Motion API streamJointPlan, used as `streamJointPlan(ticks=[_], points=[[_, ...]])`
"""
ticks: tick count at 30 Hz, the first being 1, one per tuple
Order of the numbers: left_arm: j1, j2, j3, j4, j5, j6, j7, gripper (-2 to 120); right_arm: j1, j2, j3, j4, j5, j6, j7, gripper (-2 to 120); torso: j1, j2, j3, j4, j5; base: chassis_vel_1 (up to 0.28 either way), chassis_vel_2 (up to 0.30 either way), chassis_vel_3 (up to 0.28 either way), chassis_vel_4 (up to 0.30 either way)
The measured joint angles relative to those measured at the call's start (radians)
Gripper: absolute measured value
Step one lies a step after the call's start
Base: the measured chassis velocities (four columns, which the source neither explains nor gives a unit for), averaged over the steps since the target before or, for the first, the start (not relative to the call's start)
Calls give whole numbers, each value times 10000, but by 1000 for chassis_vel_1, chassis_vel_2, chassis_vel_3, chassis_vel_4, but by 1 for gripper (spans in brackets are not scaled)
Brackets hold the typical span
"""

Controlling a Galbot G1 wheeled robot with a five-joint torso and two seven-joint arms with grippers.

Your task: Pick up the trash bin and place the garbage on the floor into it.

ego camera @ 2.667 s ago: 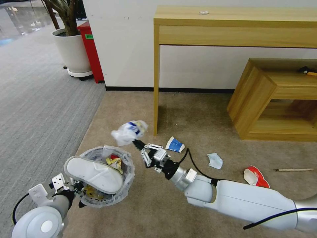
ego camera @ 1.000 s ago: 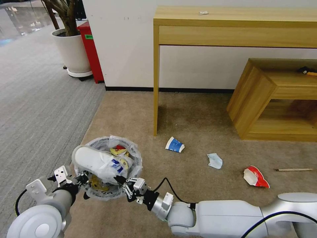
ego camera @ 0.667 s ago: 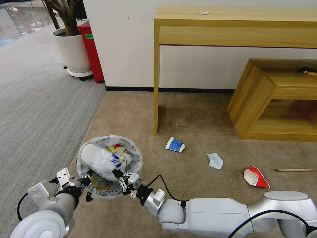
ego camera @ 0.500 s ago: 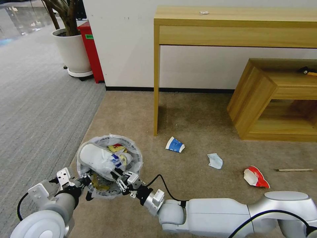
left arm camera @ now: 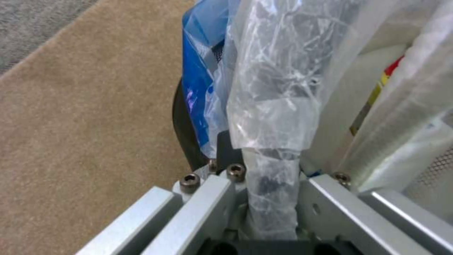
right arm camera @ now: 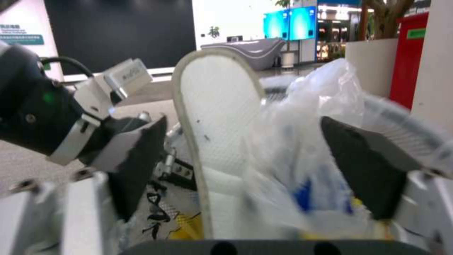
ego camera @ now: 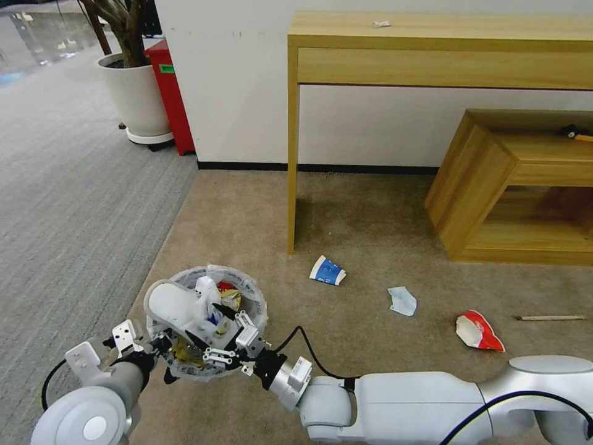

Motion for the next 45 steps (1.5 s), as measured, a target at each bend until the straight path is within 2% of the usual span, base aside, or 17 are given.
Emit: streamJointPlan(ticks=[2,5,19,27,34,39,45], points=[[12,-13,-24,1,-5,-5,-15,0,4,-88,-2,85,-45,-33,16,97,0,0,-1,0,0,0,0,0,0],[12,-45,-56,4,-4,-8,-36,0,-16,-162,1,168,-151,-72,107,100,0,0,0,0,1,0,0,0,0],[83,-201,-48,6,181,-15,-35,0,176,-434,488,398,-248,-137,191,100,0,0,0,0,0,0,0,0,0],[48,-256,-64,-6,310,-22,25,0,255,-697,964,253,-222,123,-368,100,0,0,0,0,1,0,0,0,0],[-10,-326,-187,-6,708,-34,409,0,-9,-1490,2032,-844,-91,1147,-2206,100,0,0,0,1,1,0,0,0,0],[-54,-404,-159,-11,1086,-34,699,0,-541,-1998,2898,-1549,-109,1635,-2936,100,0,0,0,-1,2,0,0,0,0],[-148,-525,-11,25,1516,-35,1003,0,-1439,-2930,4135,-2785,-463,2706,-4124,100,1,0,1,-1,4,0,0,0,0]])
